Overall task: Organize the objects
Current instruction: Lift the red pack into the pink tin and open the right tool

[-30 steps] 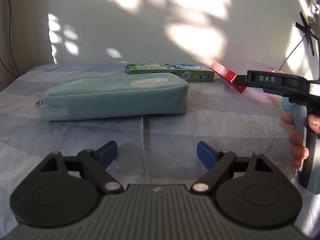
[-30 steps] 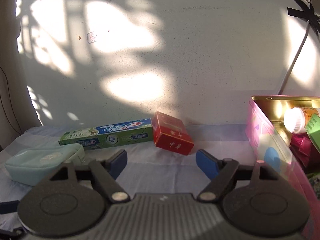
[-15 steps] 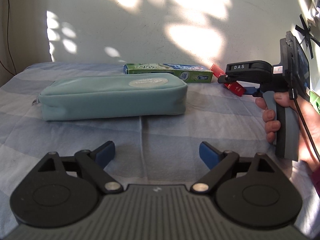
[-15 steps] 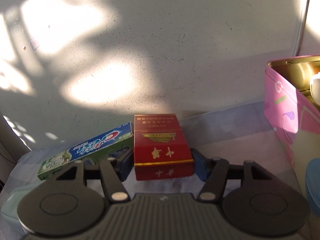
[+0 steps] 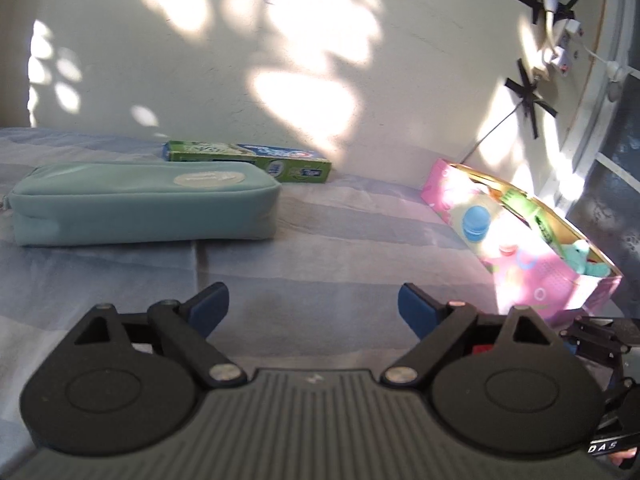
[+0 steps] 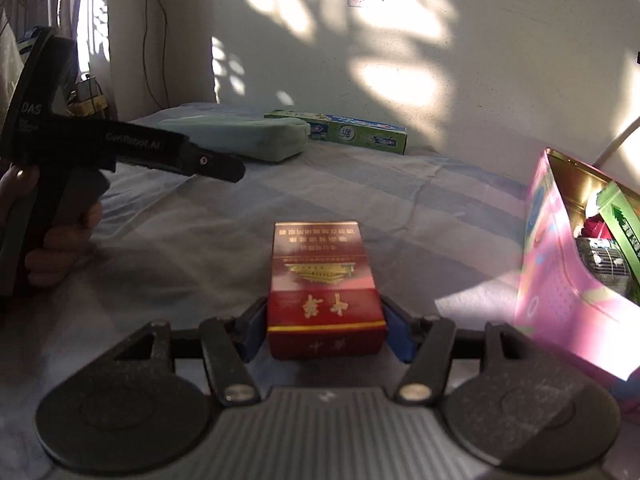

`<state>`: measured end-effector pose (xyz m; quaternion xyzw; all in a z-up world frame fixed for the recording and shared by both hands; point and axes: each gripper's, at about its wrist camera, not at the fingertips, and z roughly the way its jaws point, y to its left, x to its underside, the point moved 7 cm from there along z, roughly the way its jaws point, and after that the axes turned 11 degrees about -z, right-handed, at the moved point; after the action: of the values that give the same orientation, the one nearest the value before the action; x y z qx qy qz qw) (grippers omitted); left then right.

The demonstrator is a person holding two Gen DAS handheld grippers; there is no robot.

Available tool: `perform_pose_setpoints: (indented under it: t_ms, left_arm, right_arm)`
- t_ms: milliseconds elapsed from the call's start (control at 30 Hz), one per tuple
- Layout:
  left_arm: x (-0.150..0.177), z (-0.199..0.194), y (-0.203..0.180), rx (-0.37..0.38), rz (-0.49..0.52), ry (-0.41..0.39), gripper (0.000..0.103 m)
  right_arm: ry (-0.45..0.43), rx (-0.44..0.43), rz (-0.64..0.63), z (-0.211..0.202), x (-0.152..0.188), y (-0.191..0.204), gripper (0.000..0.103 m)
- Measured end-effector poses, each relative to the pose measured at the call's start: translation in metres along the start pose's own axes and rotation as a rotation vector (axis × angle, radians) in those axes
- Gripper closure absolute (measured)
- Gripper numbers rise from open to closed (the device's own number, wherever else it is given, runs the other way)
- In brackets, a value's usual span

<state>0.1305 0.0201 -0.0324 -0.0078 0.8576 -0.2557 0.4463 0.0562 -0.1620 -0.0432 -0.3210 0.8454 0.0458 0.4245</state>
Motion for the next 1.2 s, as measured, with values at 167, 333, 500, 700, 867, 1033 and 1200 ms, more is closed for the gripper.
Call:
perform_pose_setpoints:
  t_ms: [167, 333, 500, 700, 867, 1033, 1200]
  left_arm:
    - [0.03, -0.002, -0.061, 0.207, 0.086, 0.121, 0.025]
    - [0.052, 0.007, -0.092, 0.233, 0.085, 0.222, 0.029]
    - [0.073, 0.013, -0.101, 0.243, 0.03, 0.293, 0.048]
    - [0.054, -0.004, -0.13, 0.264, 0.045, 0.233, 0.049]
    - [0.023, -0.004, -0.177, 0.311, 0.078, 0.162, 0.049]
    - [0.004, 0.032, -0.231, 0.298, 0.14, 0.129, 0.049]
    - [0.007, 0.08, -0.255, 0.269, 0.138, 0.193, 0.048]
  right_arm:
    - [0.01, 0.103, 0.015, -0.061, 0.038, 0.0, 0.034]
    - [-0.039, 0.06, 0.105, -0.068, 0.038, -0.001, 0.037]
    - [-0.04, 0.064, 0.128, -0.058, 0.042, 0.0, 0.06]
    - [-0.142, 0.117, 0.159, -0.08, 0.04, -0.015, 0.067]
    - [-0.251, 0.228, 0.129, -0.115, 0.026, -0.042, 0.067]
    - [-0.285, 0.313, 0.15, -0.127, 0.02, -0.1, 0.067]
    - [-0.249, 0.332, 0.2, -0.116, 0.033, -0.153, 0.066]
